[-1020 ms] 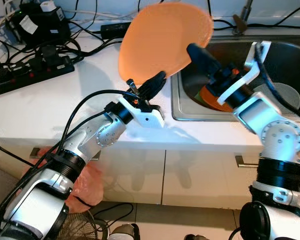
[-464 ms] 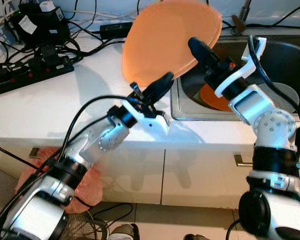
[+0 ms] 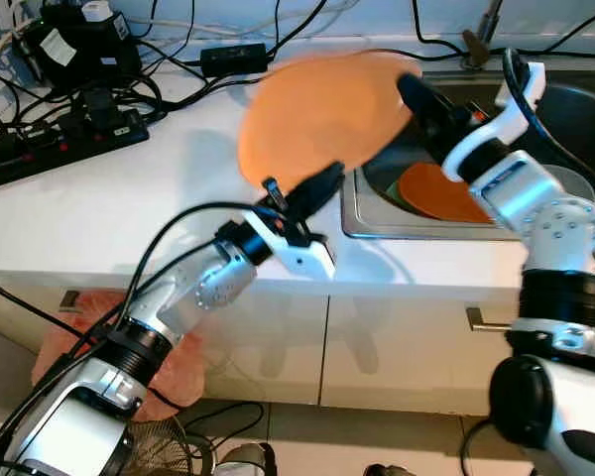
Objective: Kitchen organization
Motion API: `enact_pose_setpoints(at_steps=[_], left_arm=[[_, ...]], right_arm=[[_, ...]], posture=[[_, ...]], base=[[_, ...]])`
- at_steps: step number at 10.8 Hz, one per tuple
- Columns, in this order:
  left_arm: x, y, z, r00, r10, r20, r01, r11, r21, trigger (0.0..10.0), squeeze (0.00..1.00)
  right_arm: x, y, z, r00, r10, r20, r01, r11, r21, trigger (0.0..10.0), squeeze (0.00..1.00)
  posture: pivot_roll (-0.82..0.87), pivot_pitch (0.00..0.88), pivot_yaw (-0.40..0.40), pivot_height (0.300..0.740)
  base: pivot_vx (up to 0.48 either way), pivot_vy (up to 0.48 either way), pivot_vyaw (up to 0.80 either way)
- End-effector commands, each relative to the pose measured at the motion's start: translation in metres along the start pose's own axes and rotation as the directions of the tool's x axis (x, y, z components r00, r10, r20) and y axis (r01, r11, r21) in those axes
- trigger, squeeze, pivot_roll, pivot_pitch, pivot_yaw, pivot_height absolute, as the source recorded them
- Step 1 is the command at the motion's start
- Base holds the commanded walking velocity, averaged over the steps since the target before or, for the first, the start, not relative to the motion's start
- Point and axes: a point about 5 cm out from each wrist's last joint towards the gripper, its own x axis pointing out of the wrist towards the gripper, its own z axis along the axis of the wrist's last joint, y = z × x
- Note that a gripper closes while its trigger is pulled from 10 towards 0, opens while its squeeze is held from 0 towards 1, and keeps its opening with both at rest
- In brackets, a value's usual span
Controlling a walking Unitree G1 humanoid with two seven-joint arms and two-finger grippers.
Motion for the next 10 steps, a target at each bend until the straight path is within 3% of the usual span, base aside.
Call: enact_pose_setpoints(at_steps=[1,3,7,8,10], left_arm=[[0.006,0.024,0.004,0.992,0.113,0.047,-0.115,0.993,0.029,0.0,0.0],[0.007,0.024,0.005,0.992,0.114,0.053,-0.116,0.993,0.029,0.0,0.0],[0.006,0.023,0.005,0.993,0.11,0.05,-0.112,0.993,0.029,0.0,0.0],[0.005,0.023,0.005,0.993,0.111,0.048,-0.112,0.993,0.026,0.0,0.0],[0.005,0.022,0.005,0.993,0.108,0.043,-0.108,0.994,0.02,0.0,0.0]], right_arm=[[-0.007,-0.023,-0.005,0.988,-0.141,-0.056,0.142,0.99,0.003,0.0,0.0],[-0.009,-0.025,-0.011,0.982,-0.146,-0.123,0.146,0.989,-0.013,0.0,0.0],[-0.009,-0.023,-0.014,0.978,-0.13,-0.164,0.127,0.992,-0.024,0.0,0.0],[-0.009,-0.025,-0.015,0.973,-0.153,-0.174,0.143,0.987,-0.068,10.0,0.0],[-0.01,-0.027,-0.016,0.97,-0.164,-0.177,0.15,0.985,-0.09,10.0,0.0]], posture=[[0.07,0.101,0.046,0.74],[0.07,0.099,0.045,0.74],[0.07,0.103,0.042,0.74],[0.07,0.103,0.041,0.74],[0.07,0.105,0.041,0.74]], base=[[0.0,0.0,0.0],[0.0,0.0,0.0],[0.0,0.0,0.0],[0.0,0.0,0.0],[0.0,0.0,0.0]])
